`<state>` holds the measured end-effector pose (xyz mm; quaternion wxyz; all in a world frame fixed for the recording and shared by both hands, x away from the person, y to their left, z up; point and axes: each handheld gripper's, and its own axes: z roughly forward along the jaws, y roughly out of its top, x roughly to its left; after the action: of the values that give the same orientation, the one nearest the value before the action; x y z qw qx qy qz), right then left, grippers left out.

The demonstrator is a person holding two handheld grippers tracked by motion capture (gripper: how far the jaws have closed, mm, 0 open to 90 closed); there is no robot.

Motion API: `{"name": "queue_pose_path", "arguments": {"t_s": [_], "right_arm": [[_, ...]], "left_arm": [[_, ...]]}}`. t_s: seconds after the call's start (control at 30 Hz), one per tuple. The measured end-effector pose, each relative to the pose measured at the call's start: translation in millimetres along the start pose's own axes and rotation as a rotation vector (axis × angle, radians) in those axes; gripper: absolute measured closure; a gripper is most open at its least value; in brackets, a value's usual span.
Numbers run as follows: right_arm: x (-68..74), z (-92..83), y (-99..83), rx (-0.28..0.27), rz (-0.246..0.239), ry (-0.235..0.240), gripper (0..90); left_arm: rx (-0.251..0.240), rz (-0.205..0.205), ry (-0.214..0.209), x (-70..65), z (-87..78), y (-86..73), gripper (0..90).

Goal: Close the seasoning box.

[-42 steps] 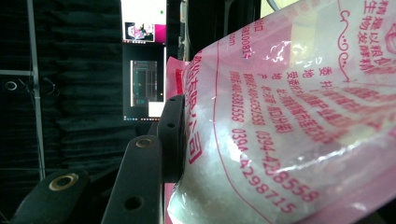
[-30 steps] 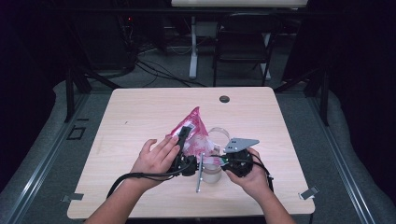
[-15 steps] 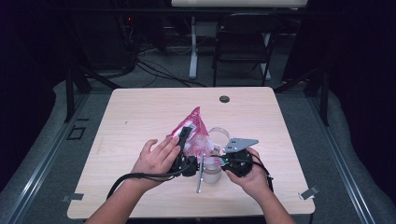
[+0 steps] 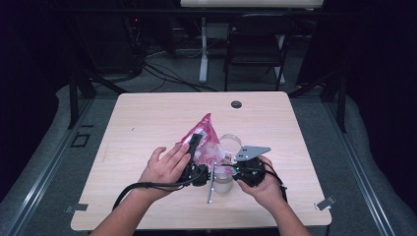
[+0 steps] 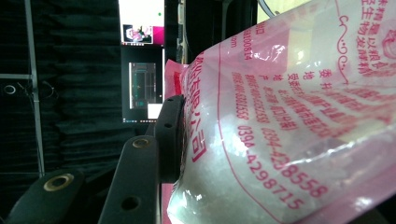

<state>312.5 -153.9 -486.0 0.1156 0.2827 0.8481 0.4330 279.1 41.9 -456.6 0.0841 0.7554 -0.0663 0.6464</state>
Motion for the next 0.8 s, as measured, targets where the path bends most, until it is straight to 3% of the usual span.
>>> {"name": "queue_pose_path", "arguments": {"t_s": [0.1, 0.27, 0.43, 0.8], "right_arm": [[0.4, 0.6, 0.0, 0.011, -0.005, -0.006, 90.0], [1.0, 0.6, 0.1, 0.016, -0.009, -0.012, 90.0], [0.7, 1.3, -0.2, 0.016, -0.012, -0.015, 90.0], [0.7, 0.9, -0.4, 0.016, -0.014, -0.028, 90.0]], "left_arm": [[0.001, 0.010, -0.002, -0.6, 0.5, -0.1, 61.5], [0.023, 0.001, -0.043, -0.8, 2.1, -1.7, 65.0], [0.019, 0.022, -0.047, -0.7, 2.6, -1.0, 65.6], [0.034, 0.027, -0.071, -1.0, 3.3, -1.0, 65.9]]}}
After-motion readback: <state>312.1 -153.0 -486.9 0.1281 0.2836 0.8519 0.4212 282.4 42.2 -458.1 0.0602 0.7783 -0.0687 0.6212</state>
